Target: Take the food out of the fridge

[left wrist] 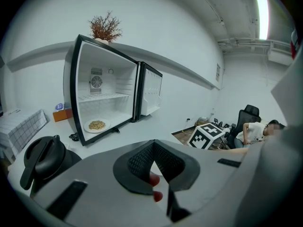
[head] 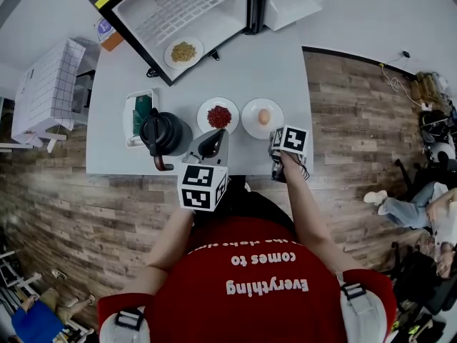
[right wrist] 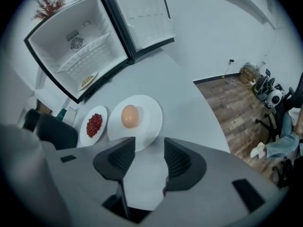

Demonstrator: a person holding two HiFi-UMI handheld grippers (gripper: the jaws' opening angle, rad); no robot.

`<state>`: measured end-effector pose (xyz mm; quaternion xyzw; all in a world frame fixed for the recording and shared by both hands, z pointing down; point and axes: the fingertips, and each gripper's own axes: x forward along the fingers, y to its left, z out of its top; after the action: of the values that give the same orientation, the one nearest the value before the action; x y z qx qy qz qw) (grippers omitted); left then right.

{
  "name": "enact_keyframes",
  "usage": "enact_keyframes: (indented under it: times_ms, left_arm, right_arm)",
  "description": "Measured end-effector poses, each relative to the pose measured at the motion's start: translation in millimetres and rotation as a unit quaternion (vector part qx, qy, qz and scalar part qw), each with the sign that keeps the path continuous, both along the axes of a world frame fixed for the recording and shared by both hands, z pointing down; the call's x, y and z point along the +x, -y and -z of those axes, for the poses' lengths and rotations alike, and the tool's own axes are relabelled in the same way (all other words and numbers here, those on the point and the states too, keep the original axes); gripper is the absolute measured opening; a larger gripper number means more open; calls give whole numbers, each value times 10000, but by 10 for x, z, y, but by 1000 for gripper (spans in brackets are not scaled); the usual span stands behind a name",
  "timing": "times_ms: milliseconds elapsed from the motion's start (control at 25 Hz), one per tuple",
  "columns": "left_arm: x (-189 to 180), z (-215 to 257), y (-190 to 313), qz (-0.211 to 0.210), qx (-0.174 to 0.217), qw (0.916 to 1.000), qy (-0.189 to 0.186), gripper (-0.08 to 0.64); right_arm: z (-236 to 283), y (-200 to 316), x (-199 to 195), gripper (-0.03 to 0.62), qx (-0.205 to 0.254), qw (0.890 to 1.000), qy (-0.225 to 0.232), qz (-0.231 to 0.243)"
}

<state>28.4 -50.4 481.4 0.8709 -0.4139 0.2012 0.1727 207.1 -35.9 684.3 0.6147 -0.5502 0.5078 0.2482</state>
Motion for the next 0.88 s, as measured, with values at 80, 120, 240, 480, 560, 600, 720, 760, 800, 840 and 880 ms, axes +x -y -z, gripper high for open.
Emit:
enact_keyframes:
  times_ms: [80, 120, 240, 480, 560, 600, 720, 760, 800, 840, 880]
  left_arm:
    - [-17, -22, -28, 36, -65, 10000, -60, 2]
    - [-24, -30, -43, 47, -89, 9999, -86, 3]
    - [-40, -38, -93, 64, -114, 9998, -132, 2]
    - [-67, -43, -166, 165, -161, 9994, -254, 2]
    - [-74, -34, -191, 206, -165, 9993, -269, 2]
    - [-77, -30, -205, 217, -170, 9993, -269, 3]
    - [-80, -42, -244, 149, -182, 9995, -211, 2]
    - [-85, -51, -259, 111, -177, 9996, -190, 2]
    - [-97, -60, -272, 91, -171, 9997, -175, 2]
    - [-114, -68, -279, 95, -173, 9997, -165, 2]
    - [-132, -75, -279, 111, -187, 9996, -163, 2]
  right_arm:
    - [167, 4, -90, 94, 296, 9992, 264, -24]
    - [292, 24, -181, 26, 553, 9965, 619, -22]
    - [807, 76, -648, 14, 1644, 9576, 2305, 529]
    - [1216, -211, -1160, 12, 2243, 9151, 2591, 2125]
    - [1265, -301, -1227, 14, 2283, 9109, 2577, 2275]
    - [1286, -339, -1254, 14, 2298, 9091, 2569, 2338]
    - [1314, -390, -1314, 14, 2324, 9054, 2560, 2463]
    - [1309, -393, -1332, 14, 2320, 9051, 2557, 2481]
    - [1303, -393, -1349, 14, 2316, 9052, 2552, 2487]
    - [1301, -388, -1363, 14, 2314, 9055, 2545, 2486]
    - [1303, -377, -1372, 14, 2314, 9058, 2534, 2484]
